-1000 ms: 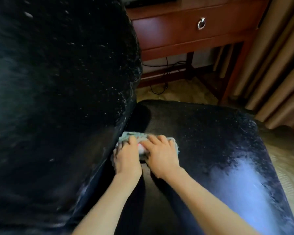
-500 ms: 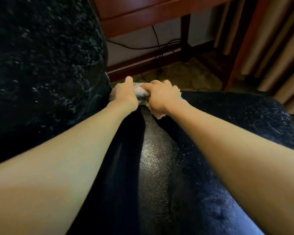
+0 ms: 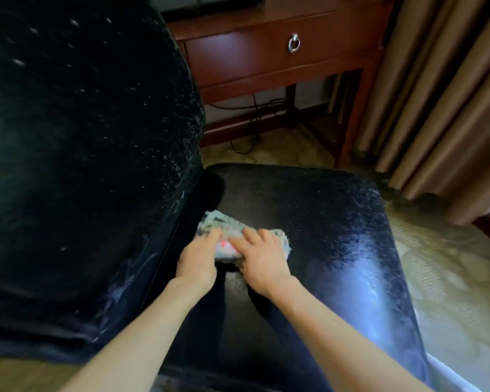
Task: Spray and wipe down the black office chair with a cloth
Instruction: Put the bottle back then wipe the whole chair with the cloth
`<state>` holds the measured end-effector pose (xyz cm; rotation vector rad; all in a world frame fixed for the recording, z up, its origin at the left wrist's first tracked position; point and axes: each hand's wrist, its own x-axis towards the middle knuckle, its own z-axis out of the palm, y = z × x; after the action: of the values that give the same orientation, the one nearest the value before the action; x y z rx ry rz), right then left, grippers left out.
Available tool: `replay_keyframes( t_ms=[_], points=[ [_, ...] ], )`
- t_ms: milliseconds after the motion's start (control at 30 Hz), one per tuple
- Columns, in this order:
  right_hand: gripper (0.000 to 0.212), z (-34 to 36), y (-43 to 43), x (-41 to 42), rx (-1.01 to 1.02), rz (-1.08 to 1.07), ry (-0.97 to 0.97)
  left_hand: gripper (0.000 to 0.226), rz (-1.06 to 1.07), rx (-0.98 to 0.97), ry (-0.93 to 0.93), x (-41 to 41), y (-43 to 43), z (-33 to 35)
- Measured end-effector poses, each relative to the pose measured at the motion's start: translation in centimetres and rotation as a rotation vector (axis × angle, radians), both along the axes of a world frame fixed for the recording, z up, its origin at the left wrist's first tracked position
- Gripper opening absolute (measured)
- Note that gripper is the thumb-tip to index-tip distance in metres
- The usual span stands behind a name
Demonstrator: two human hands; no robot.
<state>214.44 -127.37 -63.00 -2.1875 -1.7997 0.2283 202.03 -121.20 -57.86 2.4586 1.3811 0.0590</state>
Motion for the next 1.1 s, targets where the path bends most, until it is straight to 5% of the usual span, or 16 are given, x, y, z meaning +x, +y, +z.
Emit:
replay_keyframes(
  t_ms=[267,567,1100],
  points=[
    [0.043,0.6,-14.1,-8.8,0.069,-0.007,-0.003,0.058,-0.053,-0.076,-0.014,-9.3,-13.1,1.6],
    [0.069,1.2,-20.0,-10.9,0.004,-0.017,-0.074,0.058,-0.106,-0.015,0.006,-11.5,-18.3,0.1],
    [0.049,0.3,-10.5,5.8,0.091,-0.161,-0.112,0.064,-0.187,0.066,-0.057,5.4,-9.3,-0.4]
  ],
)
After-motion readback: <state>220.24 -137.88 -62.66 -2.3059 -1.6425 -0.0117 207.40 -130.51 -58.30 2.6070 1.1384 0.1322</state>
